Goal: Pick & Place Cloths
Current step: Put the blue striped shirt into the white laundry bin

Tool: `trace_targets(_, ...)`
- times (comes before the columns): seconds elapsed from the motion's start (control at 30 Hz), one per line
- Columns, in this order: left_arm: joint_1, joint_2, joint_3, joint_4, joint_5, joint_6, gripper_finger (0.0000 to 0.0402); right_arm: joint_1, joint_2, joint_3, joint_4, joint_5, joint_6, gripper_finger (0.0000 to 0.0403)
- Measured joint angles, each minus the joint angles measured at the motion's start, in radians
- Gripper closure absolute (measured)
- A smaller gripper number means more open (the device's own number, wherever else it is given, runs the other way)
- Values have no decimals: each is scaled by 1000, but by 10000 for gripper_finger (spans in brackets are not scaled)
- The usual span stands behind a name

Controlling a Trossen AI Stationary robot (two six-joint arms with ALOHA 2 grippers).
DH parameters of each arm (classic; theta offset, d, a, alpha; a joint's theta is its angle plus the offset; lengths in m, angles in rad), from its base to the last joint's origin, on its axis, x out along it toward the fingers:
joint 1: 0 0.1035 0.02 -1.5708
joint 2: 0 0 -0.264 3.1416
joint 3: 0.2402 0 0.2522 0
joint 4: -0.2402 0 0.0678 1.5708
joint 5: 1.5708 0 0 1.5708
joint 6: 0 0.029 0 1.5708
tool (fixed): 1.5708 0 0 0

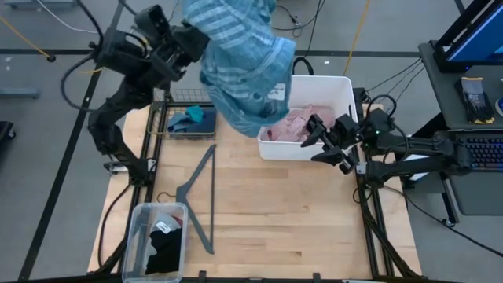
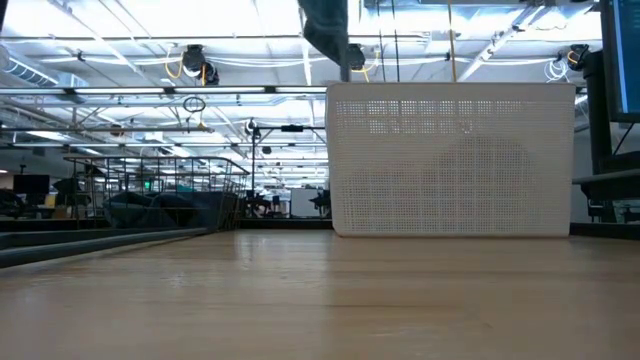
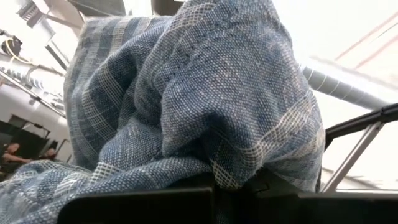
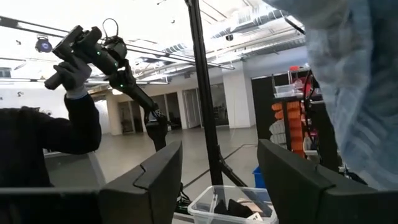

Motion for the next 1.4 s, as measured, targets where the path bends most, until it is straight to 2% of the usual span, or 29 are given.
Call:
trace_targets(0.27, 57, 61, 0, 76, 55, -105, 396, -1, -79, 0, -18, -2, -6, 202)
trace_targets(0.4, 70, 89, 0, 90, 64, -113, 396, -1, -147, 0, -126, 21, -58, 202)
trace_targets(0.53, 88, 129, 0, 162, 96, -146, 396, -1, -225, 0, -337, 152, -179, 202)
trace_targets(0.67, 112, 163, 0, 215, 115, -193, 396, -1, -297, 0, -566, 343, -290, 202)
trace_targets(0.83, 150, 211, 0, 249, 159, -268, 396, -1, -341, 0, -764, 542, -337, 202)
trace_targets(1.13, 191, 302, 0, 252, 255, -280, 396, -1, -357, 0, -821, 546, -336, 202)
trace_targets(1.4, 225, 388, 0, 248, 391, -225, 396, -1, -446, 0, -837, 545, -336, 202)
